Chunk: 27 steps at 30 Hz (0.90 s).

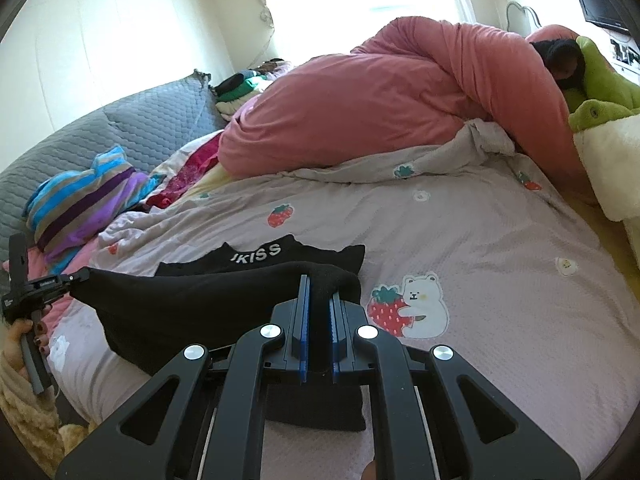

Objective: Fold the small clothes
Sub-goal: 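Lift the hem with both tools and fold it toward the collar, then lay the folded hem on the shirt and open both tools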

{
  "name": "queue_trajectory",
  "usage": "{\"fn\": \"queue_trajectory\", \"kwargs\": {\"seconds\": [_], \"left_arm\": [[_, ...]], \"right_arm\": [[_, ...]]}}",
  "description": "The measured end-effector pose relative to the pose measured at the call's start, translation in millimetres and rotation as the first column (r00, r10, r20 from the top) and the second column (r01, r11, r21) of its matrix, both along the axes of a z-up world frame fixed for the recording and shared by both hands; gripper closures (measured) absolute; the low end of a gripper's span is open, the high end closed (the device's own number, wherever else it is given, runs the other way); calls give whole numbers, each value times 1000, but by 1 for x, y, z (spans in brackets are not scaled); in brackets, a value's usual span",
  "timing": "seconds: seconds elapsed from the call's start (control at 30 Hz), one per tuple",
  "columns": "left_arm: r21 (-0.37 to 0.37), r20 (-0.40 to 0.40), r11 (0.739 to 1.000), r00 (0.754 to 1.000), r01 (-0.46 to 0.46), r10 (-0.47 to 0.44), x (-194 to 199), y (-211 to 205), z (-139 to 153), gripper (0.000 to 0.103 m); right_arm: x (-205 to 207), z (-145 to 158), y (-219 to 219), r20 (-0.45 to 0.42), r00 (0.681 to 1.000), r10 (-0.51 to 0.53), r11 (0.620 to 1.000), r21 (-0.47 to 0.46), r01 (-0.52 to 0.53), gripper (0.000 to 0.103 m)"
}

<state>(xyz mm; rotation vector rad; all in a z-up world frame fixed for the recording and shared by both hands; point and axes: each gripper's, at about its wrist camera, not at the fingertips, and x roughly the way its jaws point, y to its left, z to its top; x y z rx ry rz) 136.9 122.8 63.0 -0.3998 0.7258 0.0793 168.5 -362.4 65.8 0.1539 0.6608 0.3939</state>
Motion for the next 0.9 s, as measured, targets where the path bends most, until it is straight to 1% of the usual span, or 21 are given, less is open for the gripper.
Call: {"fn": "queue_trajectory", "kwargs": {"seconds": [0.23,0.53,0.7,0.73,0.77,0.8,0.83,0.87,0.9], "left_arm": [[6,-30,1000,1000,-4,5,18,3,-17,100],[35,-72,999,997,-6,9,37,3,-38,100],[82,-86,997,996,-11,18,41,-2,-45,94],[83,-85,996,996,-13,20,40,-1,-45,92],[80,-84,997,996,-14,21,39,-1,-45,90],[80,-81,997,996,-15,21,38,0,-45,89],[83,-78,996,997,-16,22,36,0,-44,85],[91,-74,996,997,-17,23,33,0,-42,80],[97,-67,995,998,-16,22,30,-1,-40,78]], "right_arm": [[19,-15,7,-25,1000,-15,999,-40,14,96],[38,-35,17,-56,998,-33,995,-91,28,95],[45,-46,19,-68,996,-63,988,-142,53,84],[46,-48,18,-66,995,-72,986,-154,61,79],[46,-50,17,-70,995,-75,986,-155,63,72],[46,-52,15,-79,994,-77,987,-145,65,70],[45,-53,14,-80,994,-77,988,-143,65,70],[43,-54,14,-78,994,-76,987,-146,64,66],[40,-53,15,-65,995,-75,986,-156,64,62]]}}
